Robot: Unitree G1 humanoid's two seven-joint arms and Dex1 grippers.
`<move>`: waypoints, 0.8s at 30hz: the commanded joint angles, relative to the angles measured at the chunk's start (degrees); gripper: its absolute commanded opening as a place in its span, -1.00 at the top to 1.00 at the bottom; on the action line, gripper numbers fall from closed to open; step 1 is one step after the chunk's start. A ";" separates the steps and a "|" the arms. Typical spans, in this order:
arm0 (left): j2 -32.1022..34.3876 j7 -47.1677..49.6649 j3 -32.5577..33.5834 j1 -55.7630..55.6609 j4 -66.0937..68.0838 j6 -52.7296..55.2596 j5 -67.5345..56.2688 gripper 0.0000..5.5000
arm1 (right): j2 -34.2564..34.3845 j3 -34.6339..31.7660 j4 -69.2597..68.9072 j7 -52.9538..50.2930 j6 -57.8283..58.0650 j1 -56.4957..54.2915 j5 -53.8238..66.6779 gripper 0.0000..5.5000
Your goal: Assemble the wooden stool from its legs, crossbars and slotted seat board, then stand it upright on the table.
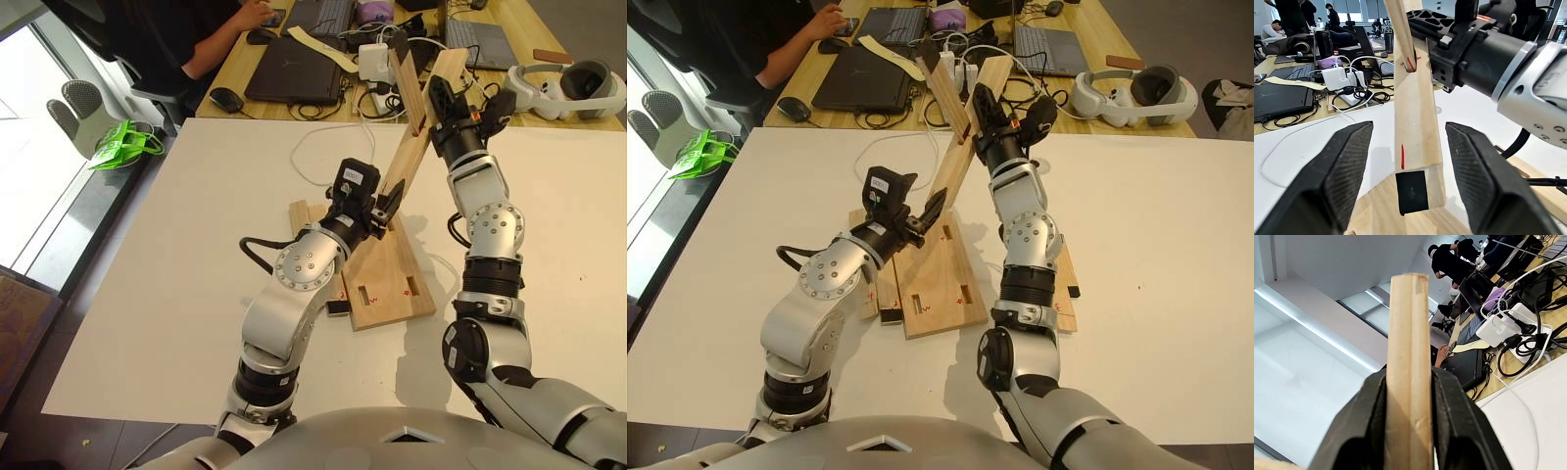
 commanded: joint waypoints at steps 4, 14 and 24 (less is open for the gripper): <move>2.04 0.21 -2.22 -1.44 0.52 2.69 0.52 0.01 | 7.37 4.19 -2.70 -0.31 -1.48 3.11 2.78 0.63; 5.26 2.91 -2.70 0.33 0.90 1.51 4.10 0.01 | -0.79 5.78 -20.60 -7.30 10.08 10.50 14.26 0.63; 6.41 3.19 -2.09 2.86 -0.91 2.01 4.48 0.01 | -18.05 -0.28 -24.56 -2.20 24.69 12.67 28.44 0.63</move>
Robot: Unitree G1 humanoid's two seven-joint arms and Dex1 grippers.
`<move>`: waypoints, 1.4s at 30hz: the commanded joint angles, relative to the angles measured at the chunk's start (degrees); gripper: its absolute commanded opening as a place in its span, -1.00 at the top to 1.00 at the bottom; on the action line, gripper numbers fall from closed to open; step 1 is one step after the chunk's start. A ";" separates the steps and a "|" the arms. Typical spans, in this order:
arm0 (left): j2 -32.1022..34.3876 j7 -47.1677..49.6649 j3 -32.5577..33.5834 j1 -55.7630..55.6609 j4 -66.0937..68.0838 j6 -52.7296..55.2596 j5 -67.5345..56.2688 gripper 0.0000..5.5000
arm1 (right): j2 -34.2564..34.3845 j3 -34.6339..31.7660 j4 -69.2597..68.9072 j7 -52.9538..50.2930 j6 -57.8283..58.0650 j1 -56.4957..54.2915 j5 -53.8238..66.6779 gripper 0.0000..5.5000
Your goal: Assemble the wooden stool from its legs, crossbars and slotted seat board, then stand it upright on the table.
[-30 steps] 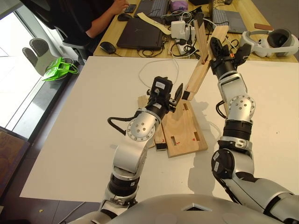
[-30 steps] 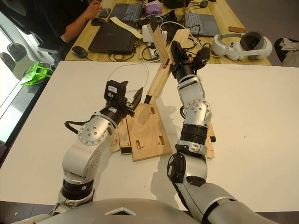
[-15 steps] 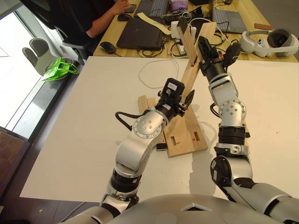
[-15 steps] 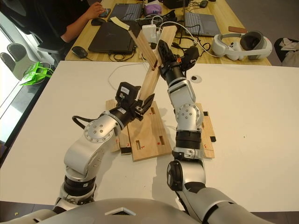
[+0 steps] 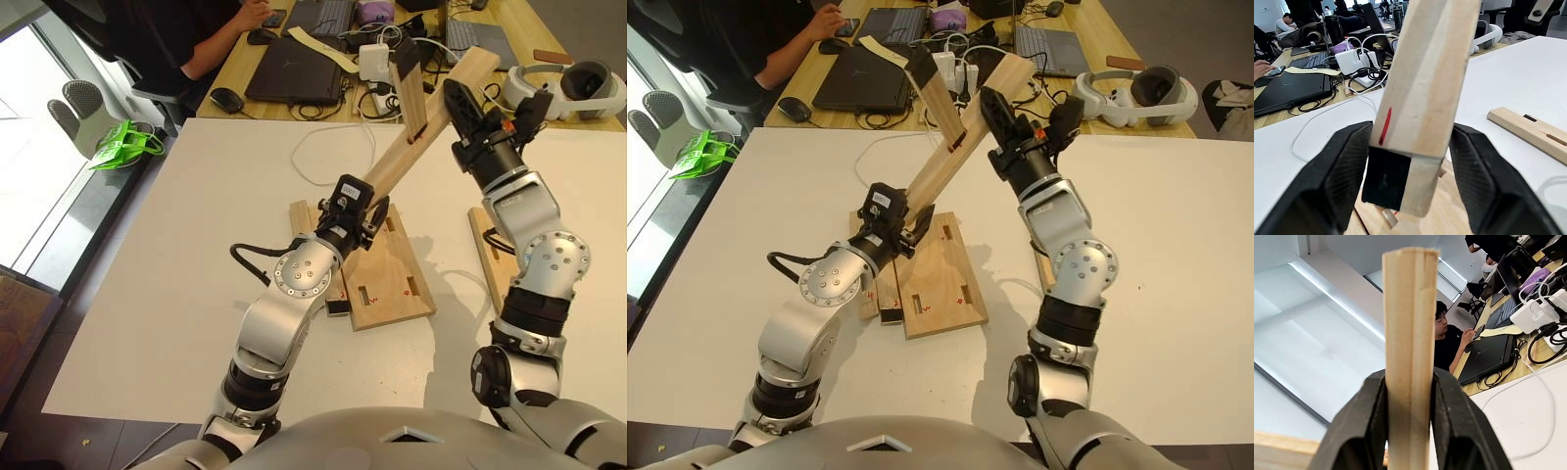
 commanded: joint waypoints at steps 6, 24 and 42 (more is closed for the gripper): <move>0.81 1.17 1.51 1.33 -1.17 0.85 1.20 0.01 | -14.99 -2.96 -4.26 9.97 14.92 5.26 21.32 0.63; 5.75 -1.73 2.72 7.32 -4.62 1.17 1.53 0.01 | 5.33 6.18 -7.52 -8.93 -3.94 4.58 9.50 0.62; 15.96 -19.46 13.01 16.77 -18.56 7.91 -16.29 0.01 | -9.38 -0.84 -7.72 -11.53 -1.59 9.66 10.74 0.63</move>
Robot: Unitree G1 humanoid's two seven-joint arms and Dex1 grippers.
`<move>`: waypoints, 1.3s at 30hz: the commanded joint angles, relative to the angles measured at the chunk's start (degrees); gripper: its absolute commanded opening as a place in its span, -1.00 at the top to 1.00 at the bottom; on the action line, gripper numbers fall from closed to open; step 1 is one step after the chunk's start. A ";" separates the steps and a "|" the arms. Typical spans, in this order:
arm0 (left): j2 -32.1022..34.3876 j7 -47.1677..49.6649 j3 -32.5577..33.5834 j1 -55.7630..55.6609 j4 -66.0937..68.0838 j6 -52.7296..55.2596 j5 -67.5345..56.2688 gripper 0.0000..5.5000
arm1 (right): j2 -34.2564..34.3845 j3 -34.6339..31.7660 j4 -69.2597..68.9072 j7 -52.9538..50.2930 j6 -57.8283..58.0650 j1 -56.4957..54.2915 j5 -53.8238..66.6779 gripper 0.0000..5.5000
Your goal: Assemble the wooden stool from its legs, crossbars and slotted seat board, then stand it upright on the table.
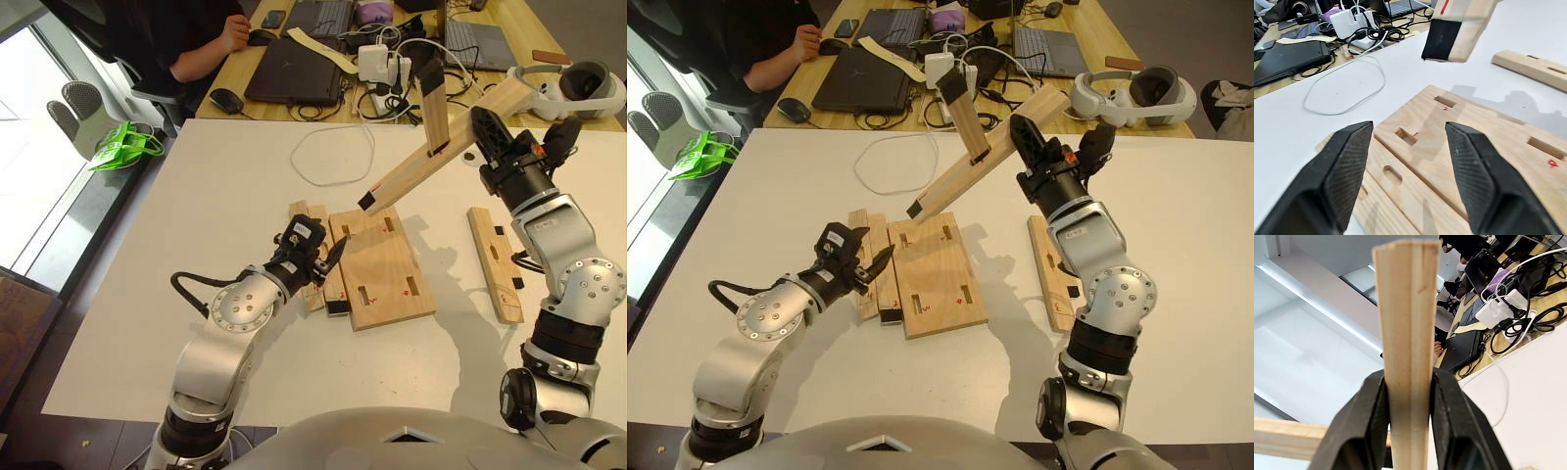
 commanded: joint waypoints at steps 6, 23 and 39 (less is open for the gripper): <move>2.57 -5.33 10.31 11.57 -12.40 9.47 -26.27 0.01 | -18.61 -3.75 -9.25 -2.41 13.92 14.12 17.74 0.63; 3.45 12.97 3.18 10.87 -12.36 6.35 -31.65 0.01 | -16.67 -0.34 -17.84 3.47 3.66 26.99 -0.69 0.63; 5.56 12.86 3.99 6.78 -11.17 7.58 -33.44 0.01 | -16.07 7.53 -3.64 21.26 -9.59 20.67 -28.17 0.63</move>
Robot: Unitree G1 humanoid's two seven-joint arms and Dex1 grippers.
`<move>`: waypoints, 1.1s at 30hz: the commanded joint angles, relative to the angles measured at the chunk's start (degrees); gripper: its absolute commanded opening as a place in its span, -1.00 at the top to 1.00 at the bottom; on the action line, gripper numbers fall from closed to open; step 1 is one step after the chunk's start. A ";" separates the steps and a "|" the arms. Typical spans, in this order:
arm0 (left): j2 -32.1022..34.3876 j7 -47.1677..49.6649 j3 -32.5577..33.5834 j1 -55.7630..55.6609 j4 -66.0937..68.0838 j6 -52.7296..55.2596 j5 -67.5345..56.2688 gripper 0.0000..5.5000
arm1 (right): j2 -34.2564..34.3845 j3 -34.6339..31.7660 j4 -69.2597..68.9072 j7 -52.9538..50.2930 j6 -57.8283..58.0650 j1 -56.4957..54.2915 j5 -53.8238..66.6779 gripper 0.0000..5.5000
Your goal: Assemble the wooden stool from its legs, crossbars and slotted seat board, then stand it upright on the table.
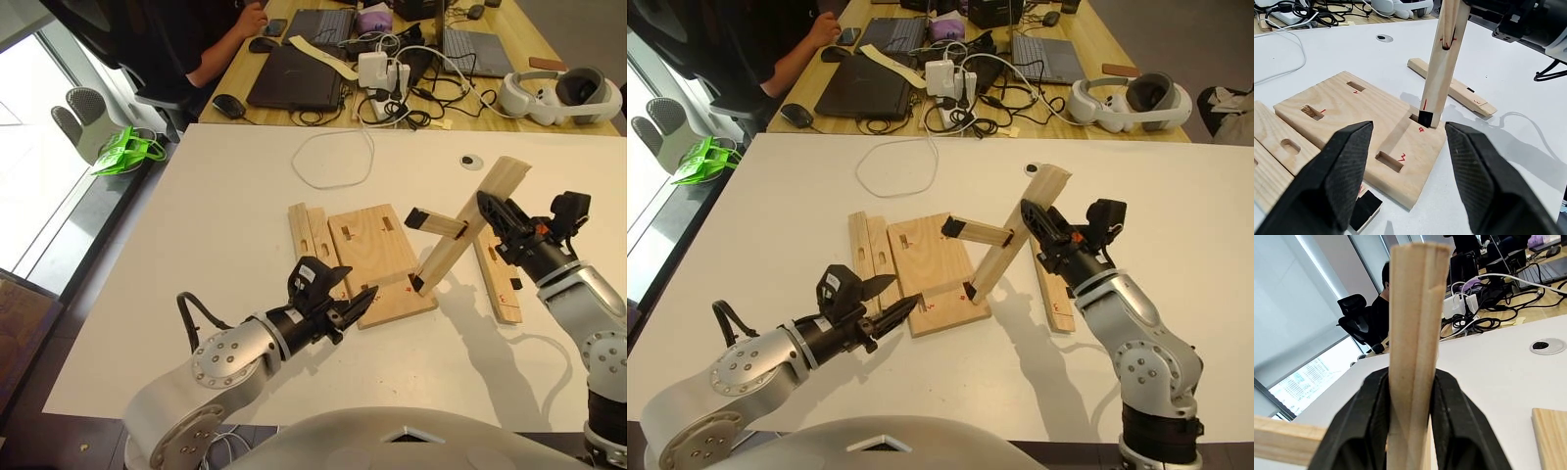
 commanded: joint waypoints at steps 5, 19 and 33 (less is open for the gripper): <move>1.83 -1.57 -0.08 -3.58 1.93 0.82 -0.31 0.01 | 1.61 2.55 12.35 5.91 -6.15 -4.91 -12.68 0.63; 0.18 2.26 -0.97 -2.49 1.04 -0.34 2.14 0.01 | -3.14 -3.36 -3.26 11.99 -2.31 9.13 -11.29 0.63; 0.33 2.41 -2.47 -2.70 1.24 -0.97 4.73 0.01 | -5.86 2.59 -3.91 13.92 -5.16 13.65 -23.01 0.63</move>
